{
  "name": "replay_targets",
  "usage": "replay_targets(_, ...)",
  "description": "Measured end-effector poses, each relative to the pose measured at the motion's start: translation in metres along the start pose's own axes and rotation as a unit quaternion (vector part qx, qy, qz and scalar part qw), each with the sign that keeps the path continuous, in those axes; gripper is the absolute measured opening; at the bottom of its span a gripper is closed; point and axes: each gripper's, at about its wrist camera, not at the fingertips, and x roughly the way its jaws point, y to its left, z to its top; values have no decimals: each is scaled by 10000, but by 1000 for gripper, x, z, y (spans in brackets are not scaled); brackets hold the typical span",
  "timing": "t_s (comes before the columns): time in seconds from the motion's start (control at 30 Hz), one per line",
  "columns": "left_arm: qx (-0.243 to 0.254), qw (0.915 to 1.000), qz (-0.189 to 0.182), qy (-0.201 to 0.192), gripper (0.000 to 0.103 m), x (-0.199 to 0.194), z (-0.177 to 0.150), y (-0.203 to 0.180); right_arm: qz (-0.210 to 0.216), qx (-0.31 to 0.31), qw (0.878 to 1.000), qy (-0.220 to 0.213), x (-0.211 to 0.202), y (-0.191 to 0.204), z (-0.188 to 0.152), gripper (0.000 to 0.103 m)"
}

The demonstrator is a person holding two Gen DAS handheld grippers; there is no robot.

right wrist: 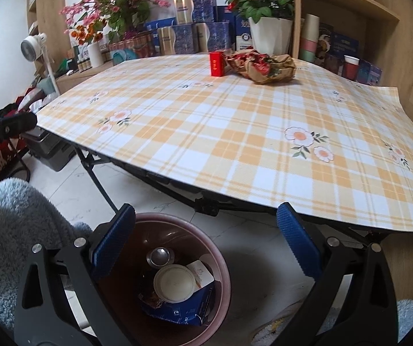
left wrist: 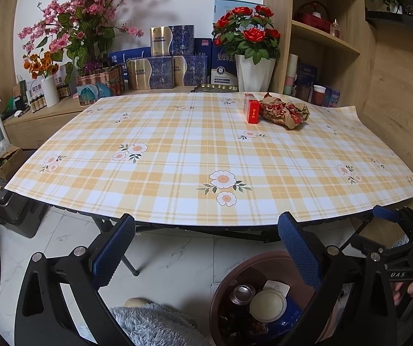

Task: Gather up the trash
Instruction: 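Reach the right tool to the crumpled brown-and-red paper bag and grasp it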

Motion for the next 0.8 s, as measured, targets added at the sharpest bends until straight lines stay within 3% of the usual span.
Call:
replay_targets(0.23,93,9997,-128,168,97,8,5,-5,-228,69,9996,-166,-7,-14,11,97)
replay_targets(0.4,133,9992,-366,-97,97,19,31,-8,-382,369,9983,-254,-7,-47,42,97)
replay_targets(0.63,-258,9974,-662,-124,97,75,89,-11,-204,1658,9845,-526,26,-123,118,97)
replay_targets(0.8,-528,9948,-872,-44,97,115,130,-8,63,2425,9686,-548,79,-156,166,97)
